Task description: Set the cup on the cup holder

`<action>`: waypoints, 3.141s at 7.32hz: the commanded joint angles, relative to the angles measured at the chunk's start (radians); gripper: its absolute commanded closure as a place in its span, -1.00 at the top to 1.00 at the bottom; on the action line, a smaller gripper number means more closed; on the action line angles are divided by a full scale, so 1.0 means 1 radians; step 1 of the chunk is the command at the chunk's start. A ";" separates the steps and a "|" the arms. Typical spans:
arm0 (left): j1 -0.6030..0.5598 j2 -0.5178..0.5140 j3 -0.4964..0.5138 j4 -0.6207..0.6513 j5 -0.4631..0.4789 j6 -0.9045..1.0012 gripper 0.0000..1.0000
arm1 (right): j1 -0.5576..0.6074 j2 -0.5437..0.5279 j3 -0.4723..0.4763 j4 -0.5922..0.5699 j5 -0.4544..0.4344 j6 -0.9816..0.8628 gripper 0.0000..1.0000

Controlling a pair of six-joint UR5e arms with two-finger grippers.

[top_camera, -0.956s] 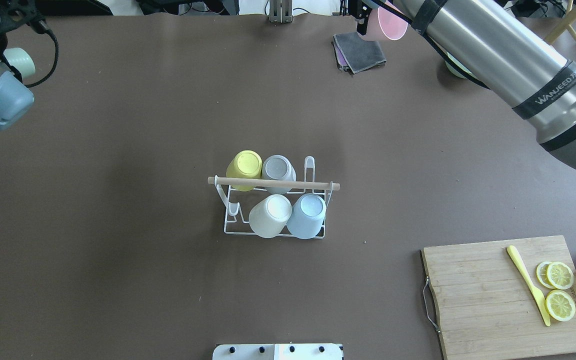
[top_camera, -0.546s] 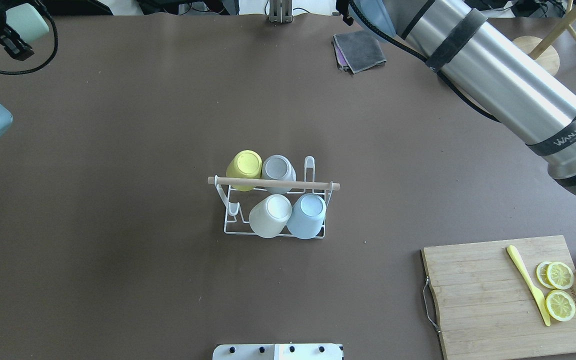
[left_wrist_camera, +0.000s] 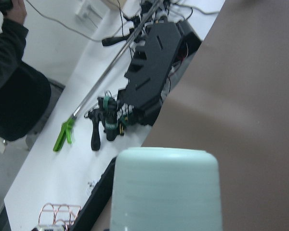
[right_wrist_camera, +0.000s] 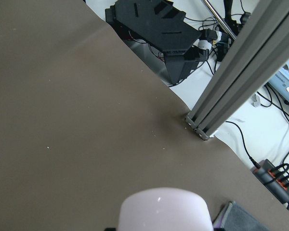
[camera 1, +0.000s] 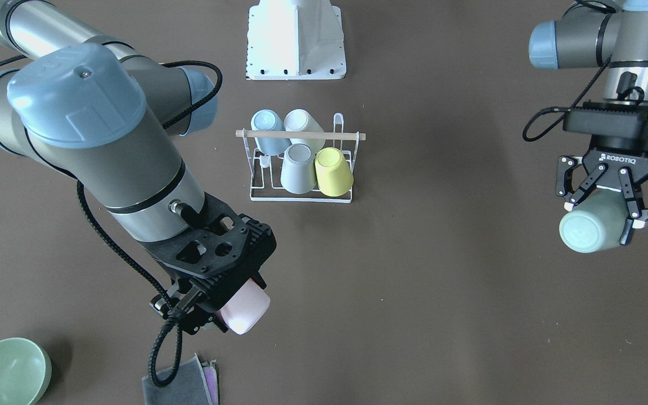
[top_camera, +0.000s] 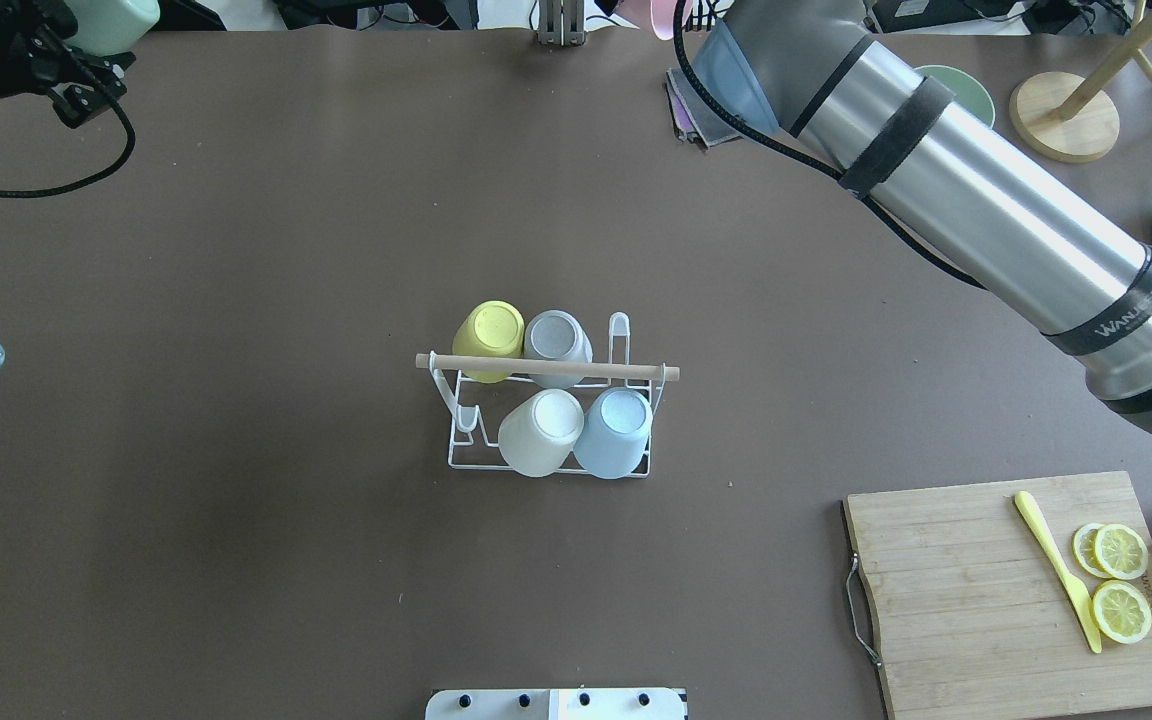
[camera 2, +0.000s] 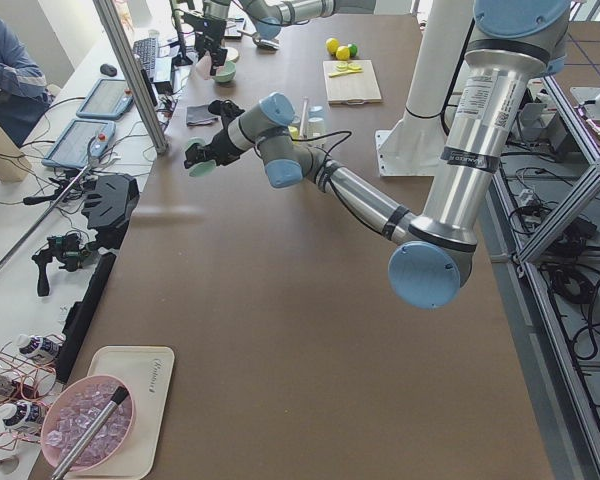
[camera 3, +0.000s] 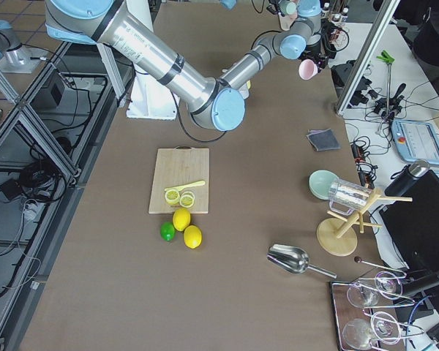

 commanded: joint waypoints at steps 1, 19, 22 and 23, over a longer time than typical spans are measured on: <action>0.047 0.076 -0.055 -0.238 0.033 -0.117 0.29 | -0.027 -0.077 0.005 0.180 0.031 0.006 -1.00; 0.717 -0.036 0.143 -0.867 0.592 -0.595 0.44 | -0.311 -0.386 -0.141 1.718 -0.198 0.581 -1.00; 0.802 -0.105 0.215 -0.867 0.664 -0.555 0.44 | -0.323 -0.385 -0.141 1.757 -0.198 0.598 -1.00; 0.831 -0.111 0.213 -0.871 0.683 -0.534 0.44 | -0.329 -0.385 -0.141 1.758 -0.192 0.597 -1.00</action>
